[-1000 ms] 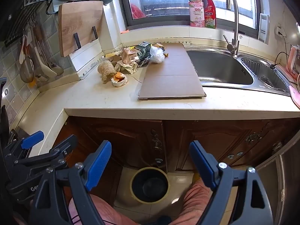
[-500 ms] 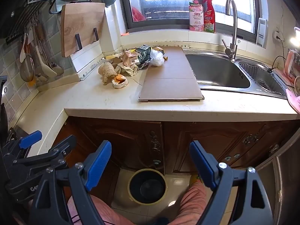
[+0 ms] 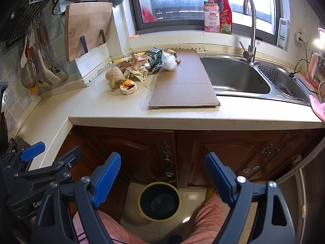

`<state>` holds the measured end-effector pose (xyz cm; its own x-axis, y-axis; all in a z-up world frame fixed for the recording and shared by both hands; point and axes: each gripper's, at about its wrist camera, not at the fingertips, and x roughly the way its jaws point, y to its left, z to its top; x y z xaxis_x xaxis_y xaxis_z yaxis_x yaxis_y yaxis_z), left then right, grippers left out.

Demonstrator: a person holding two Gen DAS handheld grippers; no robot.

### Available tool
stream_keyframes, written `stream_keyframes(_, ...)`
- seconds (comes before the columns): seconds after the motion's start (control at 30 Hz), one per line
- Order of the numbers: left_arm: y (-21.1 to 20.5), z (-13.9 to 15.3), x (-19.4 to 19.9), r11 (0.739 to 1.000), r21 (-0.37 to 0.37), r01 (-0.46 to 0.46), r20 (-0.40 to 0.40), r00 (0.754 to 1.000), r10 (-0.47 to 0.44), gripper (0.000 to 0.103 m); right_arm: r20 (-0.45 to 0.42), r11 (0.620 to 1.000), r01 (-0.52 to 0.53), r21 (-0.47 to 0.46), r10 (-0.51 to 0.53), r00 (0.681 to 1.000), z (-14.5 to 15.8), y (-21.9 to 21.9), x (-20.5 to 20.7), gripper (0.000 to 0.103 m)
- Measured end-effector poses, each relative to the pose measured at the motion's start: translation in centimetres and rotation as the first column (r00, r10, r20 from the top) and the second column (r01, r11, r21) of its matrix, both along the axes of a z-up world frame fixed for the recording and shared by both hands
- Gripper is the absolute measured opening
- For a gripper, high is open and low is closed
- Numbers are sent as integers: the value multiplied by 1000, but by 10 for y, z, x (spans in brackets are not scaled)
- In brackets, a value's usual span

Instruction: Collect trash

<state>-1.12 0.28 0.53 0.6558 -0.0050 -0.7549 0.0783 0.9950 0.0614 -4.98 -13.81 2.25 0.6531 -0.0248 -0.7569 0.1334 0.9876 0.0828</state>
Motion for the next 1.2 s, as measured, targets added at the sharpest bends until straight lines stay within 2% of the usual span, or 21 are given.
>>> stream_keyframes(1.2,2,16,-3,1000,4,2,51,999,-2,93,62,1000,-10,-19,12,998,15,1,-3,86)
